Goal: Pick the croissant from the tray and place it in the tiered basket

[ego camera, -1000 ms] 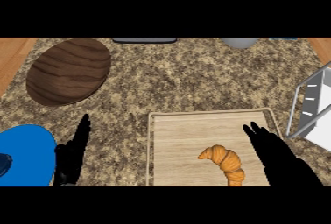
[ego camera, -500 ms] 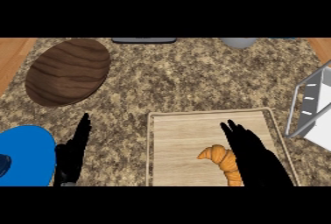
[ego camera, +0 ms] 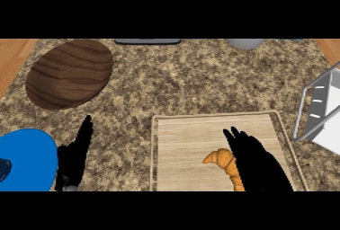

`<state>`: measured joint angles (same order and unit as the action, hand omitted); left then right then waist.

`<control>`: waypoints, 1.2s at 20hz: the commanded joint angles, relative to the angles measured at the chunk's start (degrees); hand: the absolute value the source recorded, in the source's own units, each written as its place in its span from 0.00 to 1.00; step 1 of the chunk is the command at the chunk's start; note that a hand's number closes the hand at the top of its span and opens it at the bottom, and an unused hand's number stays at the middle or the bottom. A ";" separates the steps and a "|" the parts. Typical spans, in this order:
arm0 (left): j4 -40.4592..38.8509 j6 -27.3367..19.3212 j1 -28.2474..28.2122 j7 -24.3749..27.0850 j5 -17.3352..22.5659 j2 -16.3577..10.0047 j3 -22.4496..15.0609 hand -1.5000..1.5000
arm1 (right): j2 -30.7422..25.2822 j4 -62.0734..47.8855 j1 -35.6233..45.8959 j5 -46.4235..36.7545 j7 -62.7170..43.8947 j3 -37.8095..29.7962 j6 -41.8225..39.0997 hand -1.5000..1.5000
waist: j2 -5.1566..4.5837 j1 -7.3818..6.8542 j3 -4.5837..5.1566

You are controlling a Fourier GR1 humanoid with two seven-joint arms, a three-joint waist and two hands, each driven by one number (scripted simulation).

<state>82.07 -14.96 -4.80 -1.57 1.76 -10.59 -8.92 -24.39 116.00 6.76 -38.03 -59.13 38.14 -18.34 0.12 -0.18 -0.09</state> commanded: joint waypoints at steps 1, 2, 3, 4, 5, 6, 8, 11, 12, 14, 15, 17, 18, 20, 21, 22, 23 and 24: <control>-0.85 -1.20 0.05 -0.28 -1.21 2.55 -1.16 0.50 | 3.70 -2.04 1.14 0.20 -6.43 -0.04 -5.71 0.00 | -0.11 0.05 0.12; -1.55 1.64 -1.37 2.42 0.94 0.49 0.90 0.50 | 3.55 -0.59 -0.23 -0.49 -7.99 1.35 -6.50 0.00 | -0.08 0.07 0.14; -6.47 0.57 2.15 2.89 0.17 1.80 1.42 0.50 | 2.60 -4.13 0.61 0.07 -4.90 -0.53 -6.15 0.00 | -0.21 0.25 0.15; -2.50 -0.18 -0.65 1.09 -0.96 1.87 -0.16 0.50 | 3.39 -0.97 1.33 1.36 -7.29 -1.82 -8.99 0.00 | -0.10 0.08 0.13; -1.50 -1.48 0.04 -0.57 -2.17 2.11 -0.66 0.50 | 3.94 -7.09 0.92 -1.52 -3.25 -1.00 -4.82 0.00 | -0.14 -0.02 0.10; -1.23 2.49 0.71 -0.63 0.92 -0.54 2.33 0.50 | 4.60 -5.36 0.60 -1.26 -3.28 -1.68 -6.14 0.00 | -0.11 0.05 0.11; -2.27 0.27 1.34 -0.56 -1.13 1.54 0.84 0.50 | 6.42 -8.89 -1.04 -4.39 -2.19 1.15 -3.32 0.00 | -0.12 0.14 0.10; 1.16 0.53 -2.24 -1.07 -1.88 1.41 -0.50 0.50 | 3.72 -6.19 -0.65 -0.15 -1.81 -4.41 -9.40 0.00 | -0.05 0.11 0.10; -2.38 0.68 1.42 -0.07 -1.43 1.69 1.38 0.50 | 5.94 -8.33 -0.44 -1.96 -1.96 -3.41 -8.13 0.00 | -0.11 0.21 0.11; -2.18 -0.01 -1.10 1.31 -2.71 3.01 -0.38 0.50 | 7.83 -7.71 0.36 -0.76 -4.59 -4.28 -10.96 0.00 | -0.09 0.13 0.13; -4.05 0.46 0.33 2.18 -1.90 2.58 1.57 0.50 | 7.29 -8.33 -1.87 -2.13 -2.00 -4.16 -8.58 0.00 | -0.10 0.23 0.12; 0.05 2.06 -1.58 -0.77 -1.28 1.36 1.14 0.50 | 8.93 -8.52 -3.39 -3.62 -2.50 -2.69 -7.96 0.00 | -0.05 0.14 0.10; 0.47 1.30 -1.83 -0.95 -1.90 2.00 0.83 0.50 | 8.34 -9.36 -1.02 -1.62 -1.74 -6.43 -10.61 0.00 | -0.08 0.06 0.10; -0.46 -0.34 -1.35 -0.83 -3.81 3.38 -0.20 0.50 | 7.84 -9.13 -4.50 -3.36 -0.38 -5.13 -8.97 0.00 | -0.07 0.22 0.10; -7.25 3.03 1.58 3.78 -1.46 2.35 2.73 0.50 | 7.32 -10.55 -1.58 -1.34 1.41 -8.14 -11.62 0.00 | -0.16 0.26 0.12; 0.36 2.77 -2.13 -0.99 -1.38 1.14 1.87 0.50 | 9.60 -13.26 -3.81 -4.58 1.06 -4.48 -8.03 0.00 | -0.09 -0.01 0.09; -3.05 2.10 -1.91 3.17 -2.29 1.86 2.73 0.50 | 8.27 -11.62 -4.53 -4.75 2.73 -6.63 -8.10 0.00 | -0.10 0.15 0.10; 0.98 1.14 -4.42 1.83 -2.91 3.38 0.34 0.50 | 6.44 -15.63 -4.81 -4.75 7.27 -8.04 -6.44 0.00 | -0.10 -0.01 0.08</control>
<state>81.89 -13.41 -5.70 0.27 -0.45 -8.45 -7.38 -17.06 104.15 3.23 -41.57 -53.67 31.72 -25.61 0.21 -0.05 -0.19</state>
